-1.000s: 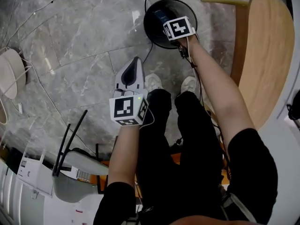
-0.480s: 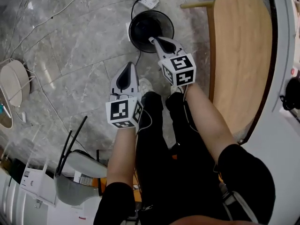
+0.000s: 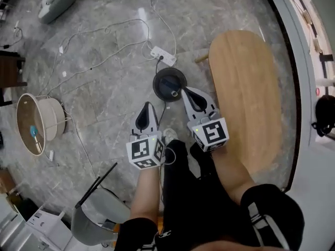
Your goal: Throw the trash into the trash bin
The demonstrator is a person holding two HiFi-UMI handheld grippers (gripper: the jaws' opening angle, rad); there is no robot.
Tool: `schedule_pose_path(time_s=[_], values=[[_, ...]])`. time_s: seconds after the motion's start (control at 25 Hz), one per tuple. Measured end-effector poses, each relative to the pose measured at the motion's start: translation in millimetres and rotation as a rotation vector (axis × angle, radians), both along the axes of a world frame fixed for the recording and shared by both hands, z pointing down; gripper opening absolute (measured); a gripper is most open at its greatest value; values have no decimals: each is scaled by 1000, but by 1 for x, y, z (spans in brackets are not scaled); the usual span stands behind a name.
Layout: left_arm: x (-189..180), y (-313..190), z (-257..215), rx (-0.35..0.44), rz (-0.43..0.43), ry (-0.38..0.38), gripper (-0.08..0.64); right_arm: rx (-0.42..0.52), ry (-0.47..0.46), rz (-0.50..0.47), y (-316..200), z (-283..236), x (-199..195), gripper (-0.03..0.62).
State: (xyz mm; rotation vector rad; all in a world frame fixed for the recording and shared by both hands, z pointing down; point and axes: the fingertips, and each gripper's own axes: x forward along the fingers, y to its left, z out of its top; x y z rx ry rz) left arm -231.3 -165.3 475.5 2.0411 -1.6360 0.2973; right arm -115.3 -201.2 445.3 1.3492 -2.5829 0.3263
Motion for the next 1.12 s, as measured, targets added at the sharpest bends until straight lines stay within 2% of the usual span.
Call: schedule_pose_path(time_s=[0.16,0.32,0.52,0.6,0.76,1.12], values=[[19,-1,-120,108,15,-54,9,89,-61,70,7,-116,27,11],[29,-7,-231,226,-4,-32,9,149,-112,105,1,-221,42,11],[55,21,-332,367,31,-47,9,228,-128,114,19,-321,65,11],[64,29,-358,415,40,-47,9,257,-125,114,24,-346,73,11],[84,35,-389,455,69,-54,9,311,-118,94,33,-381,82,11],[86,53,-420,514,71,-89,9,349,-148,68,61,-398,80,11]])
